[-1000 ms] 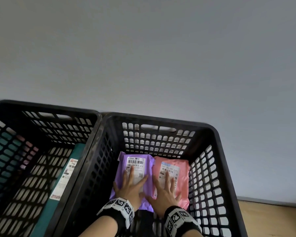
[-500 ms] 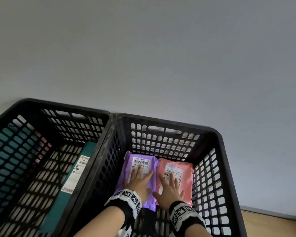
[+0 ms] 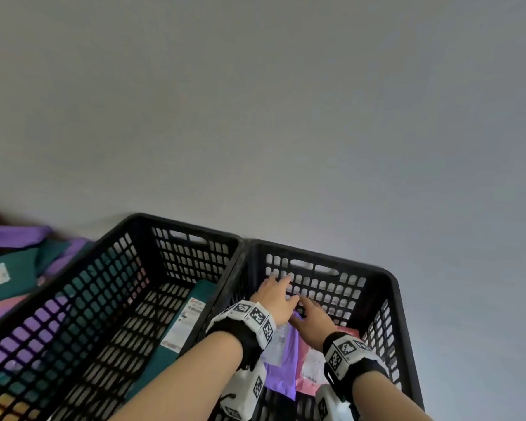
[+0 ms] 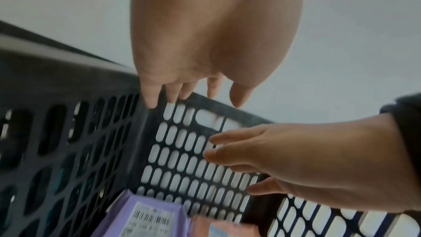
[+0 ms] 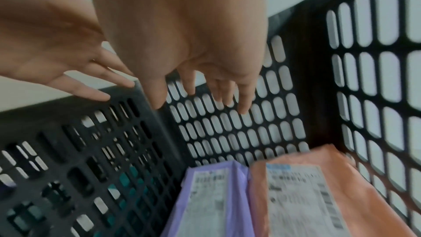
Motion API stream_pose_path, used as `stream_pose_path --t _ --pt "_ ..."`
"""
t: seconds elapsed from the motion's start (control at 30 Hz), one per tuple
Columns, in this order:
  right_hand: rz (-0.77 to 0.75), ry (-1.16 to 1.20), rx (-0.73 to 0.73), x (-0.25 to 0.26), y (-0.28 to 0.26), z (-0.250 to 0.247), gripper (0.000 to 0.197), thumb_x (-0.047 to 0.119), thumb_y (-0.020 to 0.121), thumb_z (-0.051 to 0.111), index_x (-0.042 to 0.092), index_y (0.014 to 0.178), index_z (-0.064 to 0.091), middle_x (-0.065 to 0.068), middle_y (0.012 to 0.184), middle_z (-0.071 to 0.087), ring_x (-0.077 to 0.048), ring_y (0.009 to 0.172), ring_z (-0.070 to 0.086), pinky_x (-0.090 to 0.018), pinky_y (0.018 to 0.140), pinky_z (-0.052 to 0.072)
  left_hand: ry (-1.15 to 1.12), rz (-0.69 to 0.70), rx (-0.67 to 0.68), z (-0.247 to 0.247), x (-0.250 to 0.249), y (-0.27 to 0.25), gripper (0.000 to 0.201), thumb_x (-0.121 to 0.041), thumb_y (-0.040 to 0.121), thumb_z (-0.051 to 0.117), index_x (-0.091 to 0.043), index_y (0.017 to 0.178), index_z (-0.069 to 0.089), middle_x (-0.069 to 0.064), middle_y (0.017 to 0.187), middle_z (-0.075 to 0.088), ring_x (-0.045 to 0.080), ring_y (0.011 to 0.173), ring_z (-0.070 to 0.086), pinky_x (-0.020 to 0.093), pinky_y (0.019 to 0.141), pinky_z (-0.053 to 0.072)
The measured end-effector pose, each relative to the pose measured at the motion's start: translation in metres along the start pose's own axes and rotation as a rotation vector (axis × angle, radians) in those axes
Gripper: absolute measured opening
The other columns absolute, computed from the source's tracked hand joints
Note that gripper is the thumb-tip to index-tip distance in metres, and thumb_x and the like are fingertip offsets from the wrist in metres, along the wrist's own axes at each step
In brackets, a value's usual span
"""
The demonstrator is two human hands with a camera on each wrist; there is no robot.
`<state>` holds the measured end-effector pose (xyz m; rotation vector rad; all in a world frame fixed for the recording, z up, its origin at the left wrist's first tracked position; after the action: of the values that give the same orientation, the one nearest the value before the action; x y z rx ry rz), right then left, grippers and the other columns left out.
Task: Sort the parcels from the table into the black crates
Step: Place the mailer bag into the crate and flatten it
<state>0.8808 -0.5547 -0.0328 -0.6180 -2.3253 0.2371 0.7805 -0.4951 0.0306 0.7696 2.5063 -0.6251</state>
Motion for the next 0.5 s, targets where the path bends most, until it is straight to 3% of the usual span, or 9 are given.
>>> stream_pose_path --t 0.17,0.37,0.5 --pt "-0.077 0.020 -0.081 0.050 -0.014 -0.037 0.056 0.037 0.094 0.053 0.020 0.145 0.036 -0.005 0.139 0.051 -0.021 0.125 0.050 -0.029 0.100 0.038 -0.042 0.063 -0.075 -0.056 -0.017 -0.026 0.057 -0.037 0.100 0.038 -0.024 0.151 0.018 0.010 0.159 0.005 0.025 0.145 0.014 0.041 0.115 0.025" --pt "-0.144 0.057 -0.187 0.110 -0.037 -0.057 0.055 0.037 0.093 0.055 0.015 0.142 0.041 -0.006 0.141 0.050 -0.021 0.128 0.047 -0.033 0.106 0.037 -0.024 0.136 -0.178 -0.128 -0.005 -0.076 0.058 -0.039 0.101 0.036 -0.021 0.152 0.015 0.013 0.159 0.004 0.026 0.146 0.011 0.038 0.117 0.018" --pt "-0.181 0.065 -0.241 0.164 -0.058 -0.054 0.051 0.031 0.095 0.055 0.011 0.141 0.041 -0.013 0.139 0.050 -0.025 0.126 0.049 -0.032 0.104 0.036 -0.026 0.135 -0.234 -0.173 0.033 -0.120 0.059 -0.039 0.100 0.037 -0.020 0.152 0.015 0.013 0.159 0.006 0.030 0.143 0.020 0.038 0.117 0.020"
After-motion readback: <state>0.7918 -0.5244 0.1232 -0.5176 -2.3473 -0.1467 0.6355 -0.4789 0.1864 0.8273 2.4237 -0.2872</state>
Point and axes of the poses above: each hand's wrist, its own y-axis towards the middle knuckle, its own z-axis out of the palm, x = y × z, the point moved 3 cm from there along y, towards the middle knuckle
